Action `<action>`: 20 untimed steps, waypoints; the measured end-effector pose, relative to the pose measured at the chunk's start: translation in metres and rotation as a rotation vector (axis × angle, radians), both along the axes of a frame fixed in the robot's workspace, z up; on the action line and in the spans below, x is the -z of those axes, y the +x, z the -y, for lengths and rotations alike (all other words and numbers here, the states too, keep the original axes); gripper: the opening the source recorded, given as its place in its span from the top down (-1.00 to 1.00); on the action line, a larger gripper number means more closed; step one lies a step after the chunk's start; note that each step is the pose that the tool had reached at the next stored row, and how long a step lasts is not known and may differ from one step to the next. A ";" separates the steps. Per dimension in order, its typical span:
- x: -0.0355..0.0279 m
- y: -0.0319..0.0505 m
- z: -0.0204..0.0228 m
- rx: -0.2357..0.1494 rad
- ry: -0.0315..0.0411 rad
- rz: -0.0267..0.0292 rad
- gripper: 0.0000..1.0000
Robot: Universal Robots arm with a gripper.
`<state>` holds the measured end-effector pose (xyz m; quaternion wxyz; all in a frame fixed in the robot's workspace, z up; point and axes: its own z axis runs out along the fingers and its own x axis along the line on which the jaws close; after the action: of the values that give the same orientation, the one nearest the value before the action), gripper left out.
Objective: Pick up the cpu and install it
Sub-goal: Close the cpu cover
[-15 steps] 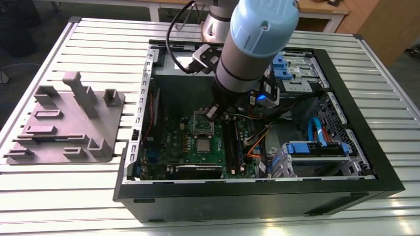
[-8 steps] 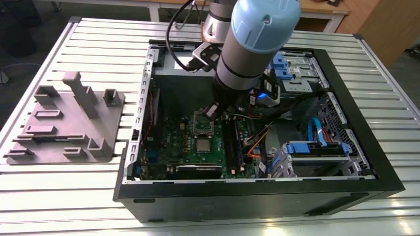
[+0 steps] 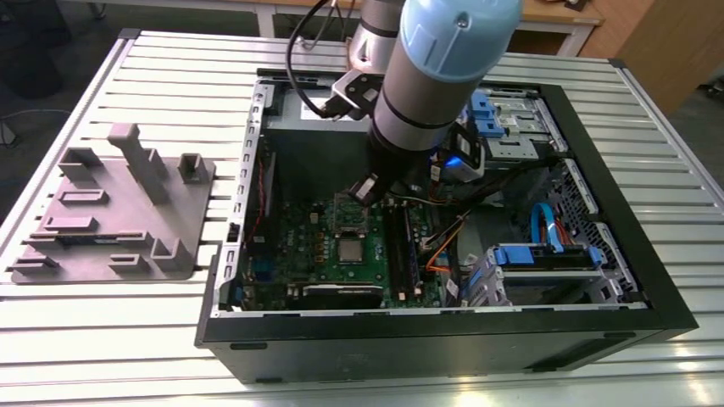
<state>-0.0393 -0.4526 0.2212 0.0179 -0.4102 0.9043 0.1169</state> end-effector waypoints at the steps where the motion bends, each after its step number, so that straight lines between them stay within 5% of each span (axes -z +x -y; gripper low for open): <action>1: -0.0007 0.0000 0.0000 0.000 -0.0020 0.0000 0.80; 10: -0.0075 0.0000 -0.0001 0.000 -0.0263 0.0000 0.80; 15: -0.0107 0.0000 0.0000 0.000 -0.0473 -0.0001 0.80; 20: -0.0142 0.0000 0.0000 0.000 -0.0537 -0.0001 0.80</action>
<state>-0.0392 -0.4525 0.2354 0.0068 -0.4105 0.9071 0.0927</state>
